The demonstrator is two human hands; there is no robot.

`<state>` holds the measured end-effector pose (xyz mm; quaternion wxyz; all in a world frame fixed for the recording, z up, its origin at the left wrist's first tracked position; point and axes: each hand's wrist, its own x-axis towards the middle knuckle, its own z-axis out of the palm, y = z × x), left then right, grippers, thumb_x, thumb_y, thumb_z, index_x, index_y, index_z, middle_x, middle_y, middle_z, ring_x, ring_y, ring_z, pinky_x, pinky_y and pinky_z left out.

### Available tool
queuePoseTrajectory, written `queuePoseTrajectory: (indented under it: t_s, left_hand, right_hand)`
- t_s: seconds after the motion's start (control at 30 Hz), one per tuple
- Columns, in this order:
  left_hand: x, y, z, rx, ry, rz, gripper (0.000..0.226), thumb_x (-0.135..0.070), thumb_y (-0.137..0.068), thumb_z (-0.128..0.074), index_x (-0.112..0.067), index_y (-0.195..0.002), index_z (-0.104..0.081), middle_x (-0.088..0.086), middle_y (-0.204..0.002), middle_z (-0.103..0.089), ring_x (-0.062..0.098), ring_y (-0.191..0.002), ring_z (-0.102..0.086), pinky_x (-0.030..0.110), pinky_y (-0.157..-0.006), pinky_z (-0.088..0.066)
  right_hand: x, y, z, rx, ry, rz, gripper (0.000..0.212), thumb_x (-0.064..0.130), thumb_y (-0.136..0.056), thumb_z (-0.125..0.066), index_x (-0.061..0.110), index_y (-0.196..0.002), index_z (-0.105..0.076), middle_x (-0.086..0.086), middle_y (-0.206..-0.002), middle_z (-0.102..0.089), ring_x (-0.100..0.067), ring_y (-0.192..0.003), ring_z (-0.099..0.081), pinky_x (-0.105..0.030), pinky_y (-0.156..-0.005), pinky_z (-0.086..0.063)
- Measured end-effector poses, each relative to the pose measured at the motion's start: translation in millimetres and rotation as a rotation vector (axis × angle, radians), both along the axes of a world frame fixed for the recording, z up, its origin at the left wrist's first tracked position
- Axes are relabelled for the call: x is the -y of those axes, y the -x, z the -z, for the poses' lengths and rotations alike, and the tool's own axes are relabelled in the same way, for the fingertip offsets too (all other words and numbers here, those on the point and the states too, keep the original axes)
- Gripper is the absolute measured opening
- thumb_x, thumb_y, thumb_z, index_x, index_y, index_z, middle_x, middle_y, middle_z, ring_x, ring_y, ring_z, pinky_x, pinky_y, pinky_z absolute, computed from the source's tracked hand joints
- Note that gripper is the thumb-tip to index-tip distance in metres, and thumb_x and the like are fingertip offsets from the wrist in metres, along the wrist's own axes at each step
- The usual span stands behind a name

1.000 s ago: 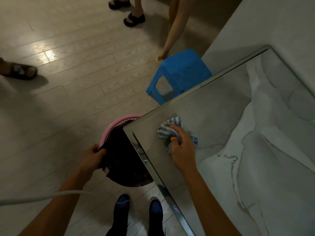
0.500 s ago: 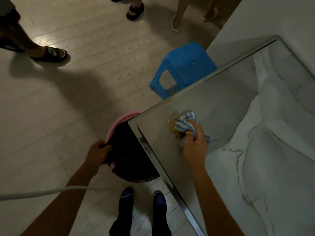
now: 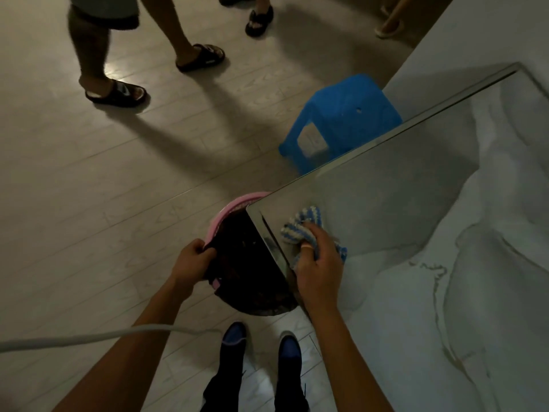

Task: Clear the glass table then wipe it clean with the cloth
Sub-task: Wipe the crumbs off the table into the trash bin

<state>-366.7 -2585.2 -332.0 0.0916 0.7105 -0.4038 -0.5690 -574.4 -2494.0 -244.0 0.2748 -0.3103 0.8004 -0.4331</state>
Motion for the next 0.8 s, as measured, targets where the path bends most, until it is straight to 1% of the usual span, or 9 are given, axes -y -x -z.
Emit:
queuePoseTrajectory:
  t_s: [0.07,0.2,0.33,0.4,0.47,0.53,0.6,0.7,0.8]
  left_hand:
    - [-3,0,1,0.003,0.004,0.004,0.014,-0.014,-0.089,-0.058,-0.001,-0.095,-0.056,0.014,-0.081,-0.059,0.025,-0.071,-0.06,0.038,-0.062,-0.054]
    - [-8,-3,0,0.0,0.017,0.007,0.009,-0.012,-0.089,-0.058,-0.004,-0.091,-0.055,0.013,-0.079,-0.059,0.022,-0.066,-0.059,0.03,-0.05,-0.049]
    - [-10,-9,3,-0.007,0.014,-0.014,0.011,-0.014,-0.089,-0.061,-0.005,-0.091,-0.054,0.015,-0.078,-0.059,0.024,-0.066,-0.059,0.031,-0.052,-0.048]
    - [-14,-13,5,-0.009,0.014,-0.016,0.012,-0.014,-0.09,-0.061,-0.007,-0.086,-0.052,0.016,-0.076,-0.056,0.024,-0.064,-0.056,0.032,-0.053,-0.046]
    - [-16,-16,5,-0.002,0.014,-0.014,0.015,-0.01,-0.088,-0.06,-0.01,-0.08,-0.047,0.013,-0.071,-0.052,0.022,-0.061,-0.052,0.031,-0.052,-0.044]
    - [-17,-20,5,0.0,0.018,-0.013,0.015,-0.008,-0.086,-0.059,-0.011,-0.079,-0.047,0.011,-0.069,-0.051,0.022,-0.061,-0.051,0.032,-0.053,-0.044]
    - [-18,-25,4,0.001,0.018,-0.023,0.013,-0.009,-0.085,-0.06,-0.011,-0.079,-0.048,0.012,-0.07,-0.052,0.022,-0.062,-0.053,0.033,-0.054,-0.045]
    - [-20,-29,3,0.017,0.007,-0.032,0.008,-0.011,-0.086,-0.06,-0.009,-0.082,-0.053,0.015,-0.075,-0.058,0.025,-0.066,-0.058,0.034,-0.056,-0.049]
    - [-20,-31,3,0.0,-0.007,-0.043,0.006,-0.011,-0.087,-0.059,-0.006,-0.088,-0.056,0.017,-0.081,-0.061,0.027,-0.071,-0.06,0.037,-0.06,-0.053]
  right_hand:
    - [0,-14,2,0.02,0.024,-0.022,0.04,0.014,-0.084,-0.047,0.027,-0.119,-0.064,0.009,-0.119,-0.064,-0.008,-0.111,-0.061,-0.041,-0.093,-0.054]
    - [-1,-49,14,-0.048,0.053,-0.057,0.041,0.022,-0.084,-0.045,0.016,-0.118,-0.066,0.004,-0.118,-0.066,-0.013,-0.111,-0.061,-0.044,-0.094,-0.052]
    - [-7,-86,23,-0.13,0.033,-0.189,0.041,0.02,-0.085,-0.044,0.013,-0.121,-0.064,-0.002,-0.121,-0.065,-0.016,-0.115,-0.056,-0.036,-0.099,-0.048]
    - [-21,-105,39,-0.088,-0.053,-0.291,0.039,0.017,-0.091,-0.045,0.014,-0.126,-0.062,-0.003,-0.128,-0.062,-0.017,-0.12,-0.054,-0.036,-0.1,-0.048]
    - [-31,-110,53,-0.044,-0.126,-0.208,0.039,0.01,-0.092,-0.048,0.015,-0.127,-0.061,-0.005,-0.134,-0.059,-0.022,-0.127,-0.052,-0.042,-0.101,-0.048]
    - [-28,-103,58,0.006,-0.176,-0.084,0.04,0.002,-0.092,-0.05,0.016,-0.128,-0.062,-0.004,-0.135,-0.058,-0.021,-0.126,-0.053,-0.033,-0.103,-0.047]
    - [-21,-96,52,-0.013,-0.189,-0.17,0.04,0.002,-0.094,-0.05,0.018,-0.13,-0.06,0.001,-0.138,-0.055,-0.013,-0.128,-0.05,-0.021,-0.103,-0.041]
    - [-14,-92,42,-0.019,-0.167,-0.288,0.04,0.005,-0.096,-0.048,0.02,-0.133,-0.057,0.003,-0.14,-0.053,-0.01,-0.129,-0.047,-0.026,-0.108,-0.041]
    - [-14,-86,38,-0.011,-0.185,-0.302,0.04,0.005,-0.096,-0.047,0.018,-0.133,-0.057,0.003,-0.137,-0.056,-0.01,-0.124,-0.051,-0.021,-0.105,-0.041]
